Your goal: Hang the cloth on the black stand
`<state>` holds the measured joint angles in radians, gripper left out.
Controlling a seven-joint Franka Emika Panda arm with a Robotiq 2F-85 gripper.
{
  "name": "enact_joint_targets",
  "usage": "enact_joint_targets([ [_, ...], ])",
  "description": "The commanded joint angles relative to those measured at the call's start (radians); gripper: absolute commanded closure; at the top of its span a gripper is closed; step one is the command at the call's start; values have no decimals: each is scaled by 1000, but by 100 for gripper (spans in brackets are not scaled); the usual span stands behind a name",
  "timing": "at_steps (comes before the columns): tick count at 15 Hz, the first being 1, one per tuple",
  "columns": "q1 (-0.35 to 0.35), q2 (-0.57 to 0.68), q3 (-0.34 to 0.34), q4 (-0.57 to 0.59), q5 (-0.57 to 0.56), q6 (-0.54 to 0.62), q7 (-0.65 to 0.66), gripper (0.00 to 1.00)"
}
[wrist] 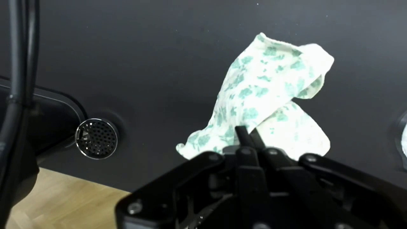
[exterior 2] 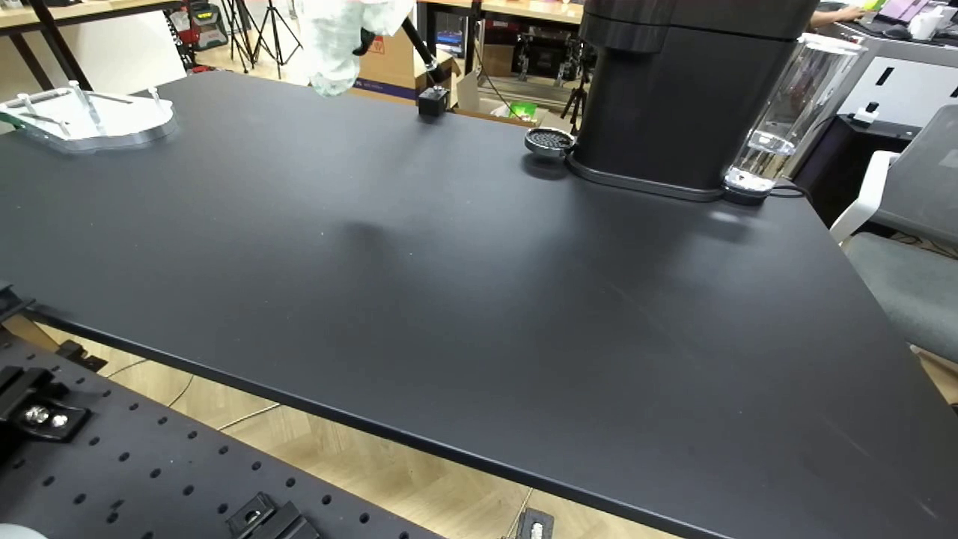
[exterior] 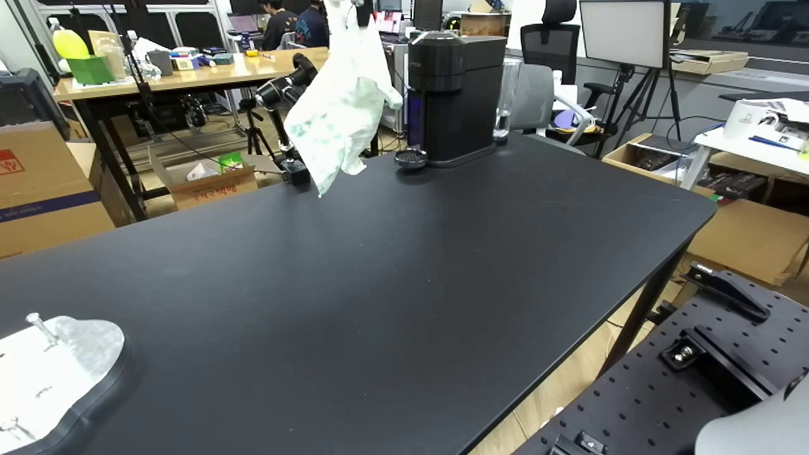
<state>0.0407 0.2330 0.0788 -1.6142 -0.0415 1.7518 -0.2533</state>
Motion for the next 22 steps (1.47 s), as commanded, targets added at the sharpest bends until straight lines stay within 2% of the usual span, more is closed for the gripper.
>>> enact_joint_targets([
  [1,-8,-26,-4,-78,11,29,-18,100],
  [8,5,-22,7,-144,8,99,-31,100],
  [16,26,16,18,-127,-8,214,-20,100],
  [22,3,21,-3,-135,-1,273,-18,100],
])
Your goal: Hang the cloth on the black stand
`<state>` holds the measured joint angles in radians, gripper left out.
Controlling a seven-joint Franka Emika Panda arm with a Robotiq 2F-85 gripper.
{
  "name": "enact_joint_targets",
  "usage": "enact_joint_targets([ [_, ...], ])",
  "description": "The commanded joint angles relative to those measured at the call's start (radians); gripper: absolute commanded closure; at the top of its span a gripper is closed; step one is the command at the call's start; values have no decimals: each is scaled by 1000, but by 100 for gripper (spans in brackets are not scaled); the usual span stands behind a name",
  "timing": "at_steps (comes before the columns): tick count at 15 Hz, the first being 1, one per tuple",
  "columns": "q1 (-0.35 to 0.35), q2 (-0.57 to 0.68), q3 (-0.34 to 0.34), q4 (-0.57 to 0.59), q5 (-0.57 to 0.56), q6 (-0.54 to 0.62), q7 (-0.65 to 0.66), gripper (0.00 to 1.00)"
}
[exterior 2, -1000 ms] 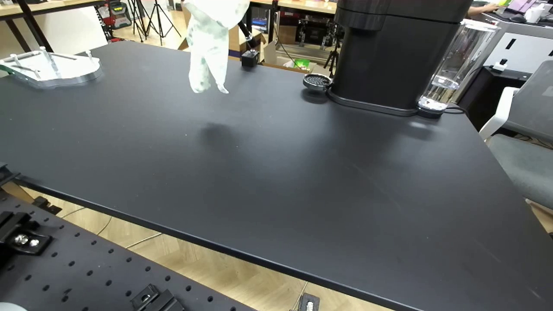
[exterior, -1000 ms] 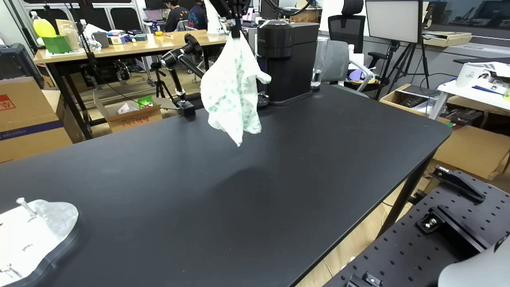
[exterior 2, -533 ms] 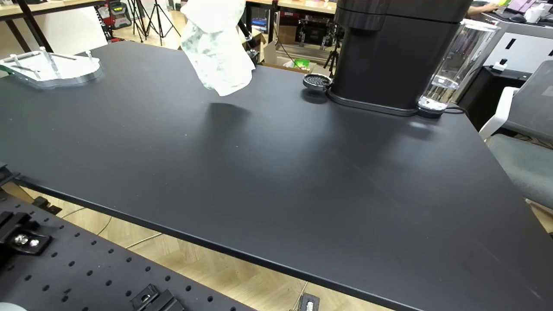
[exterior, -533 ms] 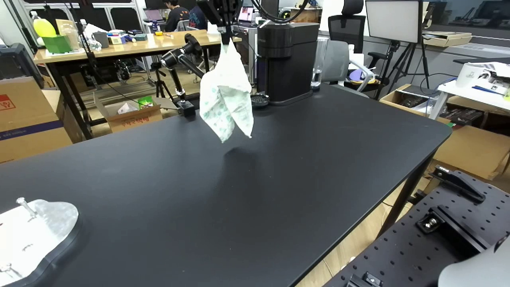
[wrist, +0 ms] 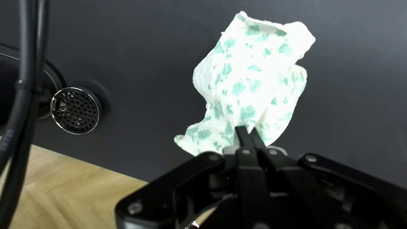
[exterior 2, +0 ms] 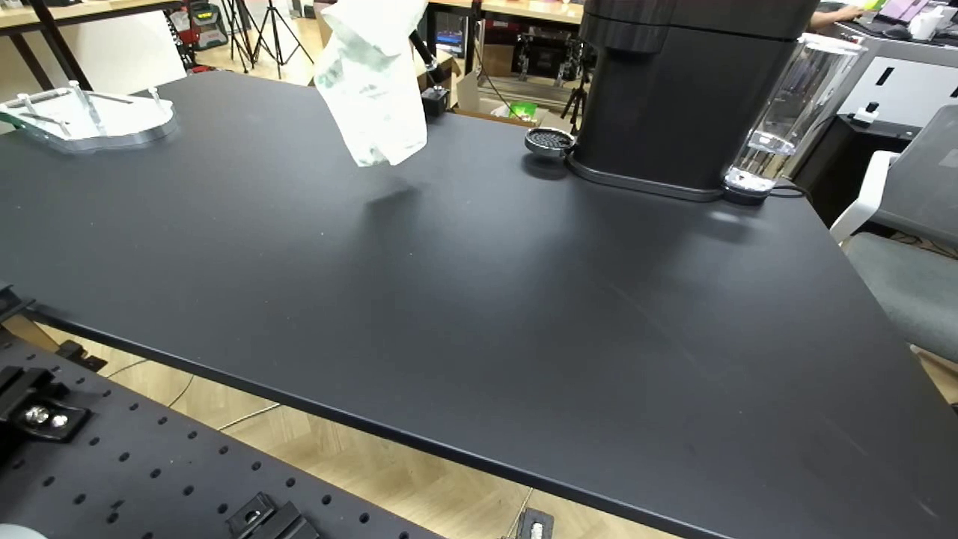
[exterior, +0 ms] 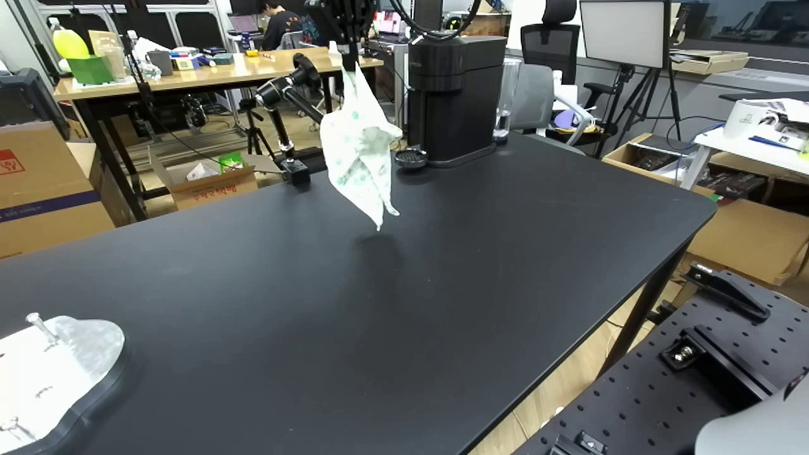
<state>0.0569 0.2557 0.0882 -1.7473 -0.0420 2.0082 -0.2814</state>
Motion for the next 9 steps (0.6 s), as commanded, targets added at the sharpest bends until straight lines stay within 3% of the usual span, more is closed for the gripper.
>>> enact_joint_targets([
  [1,-18,-2,-18,-3,-1,18,10,100],
  [2,-23,-1,-20,-3,3,15,7,100],
  [3,-26,-1,-23,-3,-1,7,6,74],
  [4,-29,-2,-26,-4,-4,3,2,73],
  [9,-41,-12,-33,-17,2,1,0,40],
])
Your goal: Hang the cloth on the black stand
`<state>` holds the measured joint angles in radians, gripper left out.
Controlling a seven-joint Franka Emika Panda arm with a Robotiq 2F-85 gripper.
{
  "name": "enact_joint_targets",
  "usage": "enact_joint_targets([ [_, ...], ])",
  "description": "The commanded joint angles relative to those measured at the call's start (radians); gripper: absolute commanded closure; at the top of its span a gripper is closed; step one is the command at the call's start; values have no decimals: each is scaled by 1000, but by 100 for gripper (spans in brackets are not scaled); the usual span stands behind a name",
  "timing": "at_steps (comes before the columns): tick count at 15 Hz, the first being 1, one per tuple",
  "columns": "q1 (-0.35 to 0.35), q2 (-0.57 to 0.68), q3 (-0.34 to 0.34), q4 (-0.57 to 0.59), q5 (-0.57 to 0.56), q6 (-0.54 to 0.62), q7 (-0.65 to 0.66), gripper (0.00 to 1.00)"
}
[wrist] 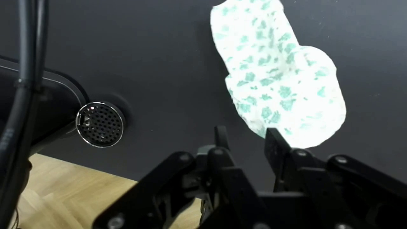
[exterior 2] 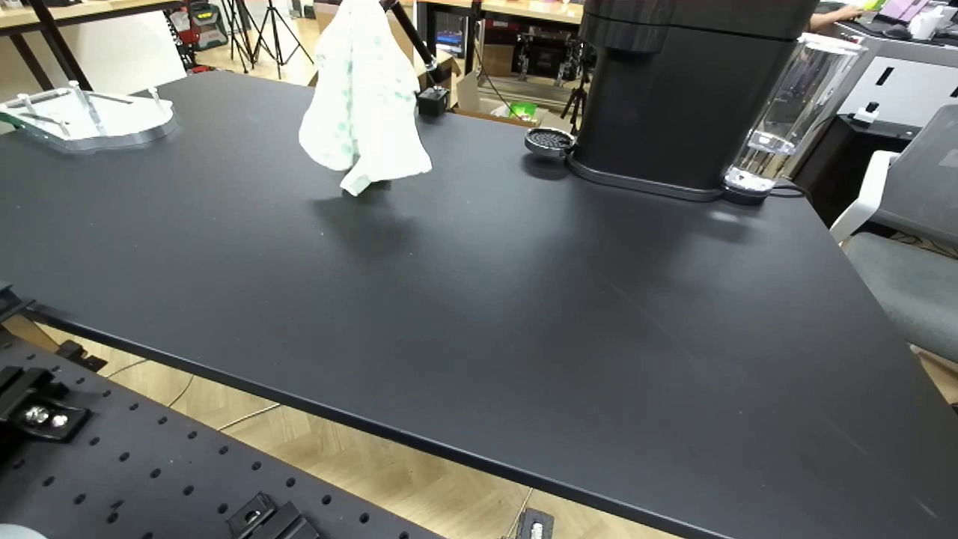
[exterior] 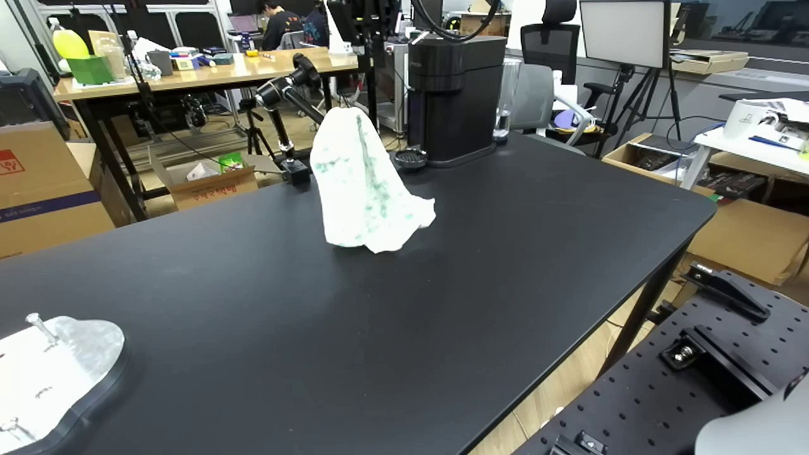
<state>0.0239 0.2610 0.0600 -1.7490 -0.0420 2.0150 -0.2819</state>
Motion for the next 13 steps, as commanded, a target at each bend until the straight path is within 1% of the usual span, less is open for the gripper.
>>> enact_joint_targets([
  [1,-9,-19,-7,-18,3,-6,0,32],
  [3,-15,-32,-8,-33,7,-3,-5,20],
  [5,-20,-53,-9,-55,11,-2,-8,6],
  [6,-22,-70,-10,-73,12,-8,-4,2],
  [8,-24,-108,-15,-115,5,-21,11,0],
  [9,-17,-37,-10,-43,1,-15,-1,4],
  [10,-18,-52,-13,-60,1,-16,-1,0],
  [13,-18,-81,-17,-89,1,-17,-1,0],
])
